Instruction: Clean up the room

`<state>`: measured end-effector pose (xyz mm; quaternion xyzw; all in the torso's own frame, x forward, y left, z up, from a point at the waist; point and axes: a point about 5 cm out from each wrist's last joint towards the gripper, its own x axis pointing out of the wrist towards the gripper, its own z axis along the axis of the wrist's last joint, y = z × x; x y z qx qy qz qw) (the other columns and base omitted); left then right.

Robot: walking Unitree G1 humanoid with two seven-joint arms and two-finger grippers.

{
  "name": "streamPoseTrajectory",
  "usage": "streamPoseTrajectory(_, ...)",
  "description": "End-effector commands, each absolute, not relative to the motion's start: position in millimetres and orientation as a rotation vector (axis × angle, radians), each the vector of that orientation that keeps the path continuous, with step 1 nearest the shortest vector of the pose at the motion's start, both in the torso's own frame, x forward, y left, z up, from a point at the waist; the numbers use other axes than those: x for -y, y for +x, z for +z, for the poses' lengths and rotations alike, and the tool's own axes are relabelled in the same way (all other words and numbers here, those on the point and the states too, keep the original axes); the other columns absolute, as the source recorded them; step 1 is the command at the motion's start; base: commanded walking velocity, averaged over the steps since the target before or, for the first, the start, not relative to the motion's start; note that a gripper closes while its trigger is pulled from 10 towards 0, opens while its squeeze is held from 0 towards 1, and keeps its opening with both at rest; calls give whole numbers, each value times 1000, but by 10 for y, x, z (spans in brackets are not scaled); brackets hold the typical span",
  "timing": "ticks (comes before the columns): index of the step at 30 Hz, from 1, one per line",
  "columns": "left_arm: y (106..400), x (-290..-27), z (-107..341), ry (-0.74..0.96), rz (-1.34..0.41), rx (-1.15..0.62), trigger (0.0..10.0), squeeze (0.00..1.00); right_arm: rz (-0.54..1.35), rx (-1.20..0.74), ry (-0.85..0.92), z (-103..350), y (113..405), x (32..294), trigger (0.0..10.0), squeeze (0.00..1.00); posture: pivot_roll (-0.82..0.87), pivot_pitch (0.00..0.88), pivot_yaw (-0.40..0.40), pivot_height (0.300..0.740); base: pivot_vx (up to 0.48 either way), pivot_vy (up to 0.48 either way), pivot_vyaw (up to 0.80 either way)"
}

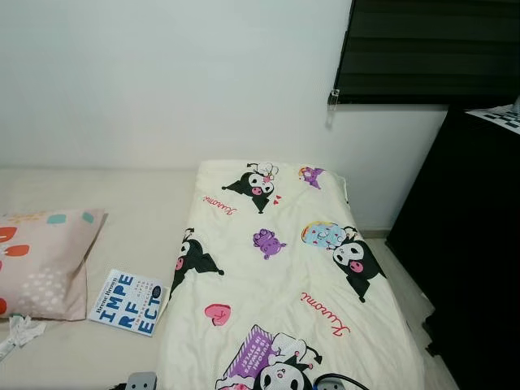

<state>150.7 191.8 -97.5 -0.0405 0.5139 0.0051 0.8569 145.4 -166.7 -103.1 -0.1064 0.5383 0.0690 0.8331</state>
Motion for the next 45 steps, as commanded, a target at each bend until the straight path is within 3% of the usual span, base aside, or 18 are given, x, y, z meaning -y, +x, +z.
streamPoseTrajectory(1,1495,-1917,-981,-83,2,-1094,10000,0,141,-1184,-226,-1065,1363,1673,10000,0,-38,0,-44,740,0,0,0)
streamPoseTrajectory(45,1479,-1994,-978,-76,28,-1103,10000,0,172,-1174,-279,-1062,1378,1646,10000,0,-58,0,-36,740,0,0,0)
